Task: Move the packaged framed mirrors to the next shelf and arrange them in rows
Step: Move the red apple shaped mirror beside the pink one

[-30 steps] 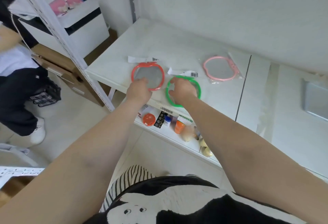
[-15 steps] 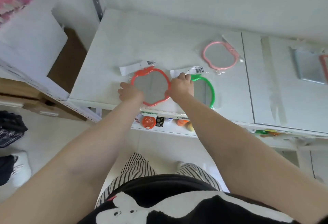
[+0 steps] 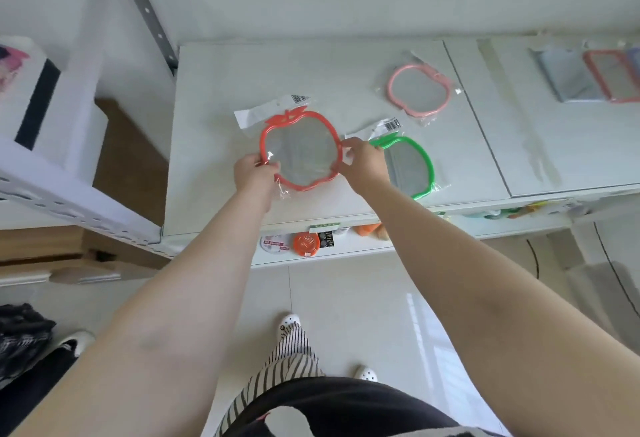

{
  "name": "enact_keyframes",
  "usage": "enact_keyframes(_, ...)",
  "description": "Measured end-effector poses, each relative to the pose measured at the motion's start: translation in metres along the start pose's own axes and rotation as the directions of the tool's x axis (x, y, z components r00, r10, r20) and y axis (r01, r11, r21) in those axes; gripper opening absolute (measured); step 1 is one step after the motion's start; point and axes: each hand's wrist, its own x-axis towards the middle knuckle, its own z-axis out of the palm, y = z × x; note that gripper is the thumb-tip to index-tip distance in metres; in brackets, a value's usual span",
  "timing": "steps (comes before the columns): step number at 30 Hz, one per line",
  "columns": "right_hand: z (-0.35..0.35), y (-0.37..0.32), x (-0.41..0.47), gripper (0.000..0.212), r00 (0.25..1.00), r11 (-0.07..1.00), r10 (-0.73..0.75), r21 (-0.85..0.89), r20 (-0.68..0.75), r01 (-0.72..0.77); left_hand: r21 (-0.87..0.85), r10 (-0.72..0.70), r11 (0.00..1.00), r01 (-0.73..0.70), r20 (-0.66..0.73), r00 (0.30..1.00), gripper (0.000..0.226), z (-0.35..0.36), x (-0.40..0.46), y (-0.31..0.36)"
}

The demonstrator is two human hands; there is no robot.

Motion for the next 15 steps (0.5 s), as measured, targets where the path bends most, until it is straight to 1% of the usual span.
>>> enact_keyframes(2,-0.016,0.009,-0.007,0.043,0.995,0.973,0.102,0.207,-0.010,-0.098,-0.022,0.012,1.000,-0.010,0.087,0.996,0.014,0.011,-0.011,0.006)
enact_keyframes(4,-0.033,0.024,-0.016,0.036,0.976,0.898,0.217,0.396,-0.017,-0.193,-0.036,0.030,0.999,-0.025,0.169,0.985,0.022,0.029,-0.025,0.012)
enact_keyframes(6,-0.052,0.048,-0.031,0.029,0.952,0.808,0.305,0.535,-0.025,-0.245,-0.048,0.058,0.998,-0.048,0.231,0.971,0.025,0.052,-0.046,0.016)
enact_keyframes(9,-0.080,0.094,-0.068,0.021,0.909,0.708,0.408,0.658,-0.086,-0.255,-0.057,0.084,0.996,-0.069,0.343,0.936,0.022,0.091,-0.084,0.014)
enact_keyframes(11,-0.097,0.129,-0.097,0.024,0.875,0.648,0.472,0.715,-0.106,-0.263,-0.045,0.077,0.997,-0.063,0.452,0.889,0.021,0.115,-0.110,0.004)
enact_keyframes(13,-0.114,0.166,-0.129,0.025,0.847,0.612,0.520,0.740,-0.110,-0.280,-0.018,0.039,0.999,-0.034,0.554,0.831,0.019,0.140,-0.142,-0.006)
enact_keyframes(15,-0.129,0.198,-0.163,0.019,0.829,0.579,0.549,0.764,-0.105,-0.286,0.006,-0.009,1.000,0.006,0.606,0.795,0.016,0.162,-0.172,-0.017)
